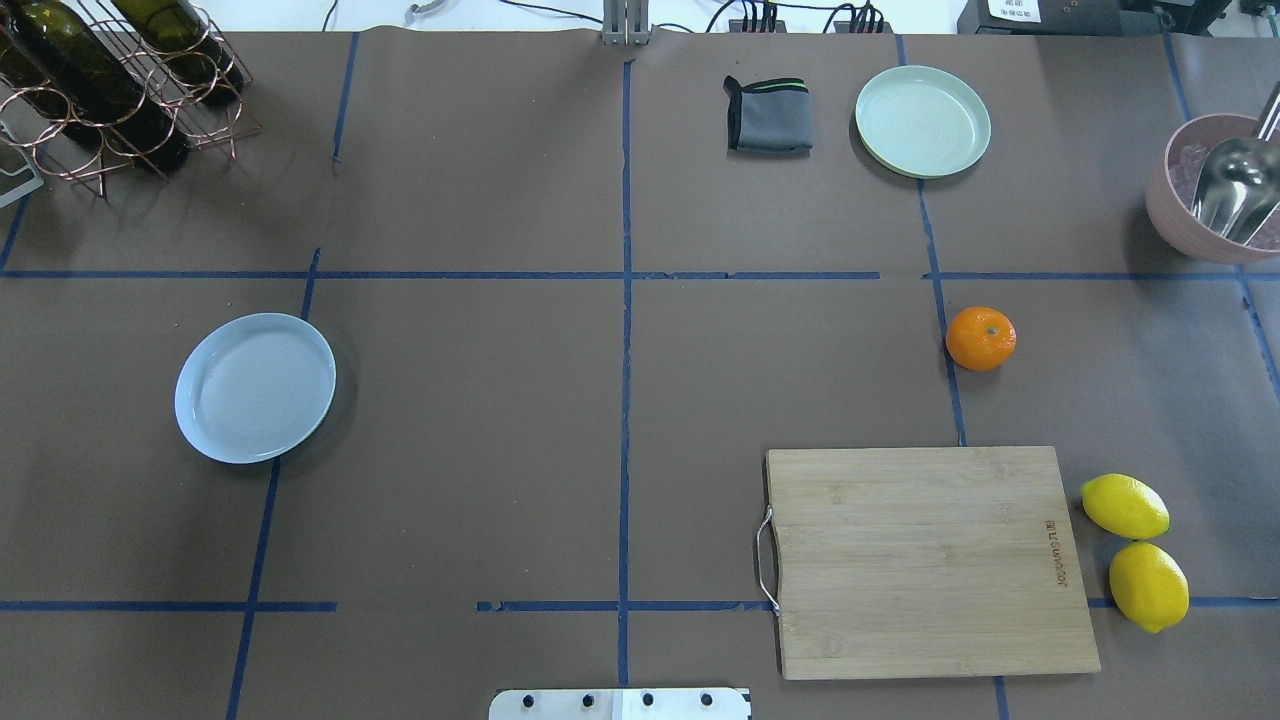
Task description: Pick orange to plate
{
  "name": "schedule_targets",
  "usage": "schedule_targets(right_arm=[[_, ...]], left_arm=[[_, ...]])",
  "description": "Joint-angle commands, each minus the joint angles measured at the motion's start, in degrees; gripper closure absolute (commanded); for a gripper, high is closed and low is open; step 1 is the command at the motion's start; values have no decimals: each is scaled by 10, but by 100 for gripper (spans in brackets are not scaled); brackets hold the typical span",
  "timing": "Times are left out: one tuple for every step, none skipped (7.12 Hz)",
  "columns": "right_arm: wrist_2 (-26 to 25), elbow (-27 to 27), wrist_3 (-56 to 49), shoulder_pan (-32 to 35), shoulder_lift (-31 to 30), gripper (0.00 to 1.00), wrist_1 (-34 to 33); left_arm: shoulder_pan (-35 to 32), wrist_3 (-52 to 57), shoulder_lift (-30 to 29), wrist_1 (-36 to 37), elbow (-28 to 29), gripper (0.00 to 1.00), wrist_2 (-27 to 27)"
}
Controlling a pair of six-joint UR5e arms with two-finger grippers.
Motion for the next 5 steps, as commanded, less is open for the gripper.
schedule_targets(right_arm=[[0, 0, 3, 0, -3, 0, 2], [0, 0, 18, 0, -4, 0, 4], [1, 1, 28, 0, -4, 0, 5], [1, 2, 29, 0, -4, 0, 5], [1, 3, 30, -1, -4, 0, 5]], left_arm=[[-2, 7, 9, -8, -10, 0, -3], [-2, 4, 12, -3, -37, 0, -1], [-1, 2, 10, -3, -67, 0, 5], [-1, 1, 14, -1, -83, 0, 1], [1, 10, 16, -10, -58, 0, 4]])
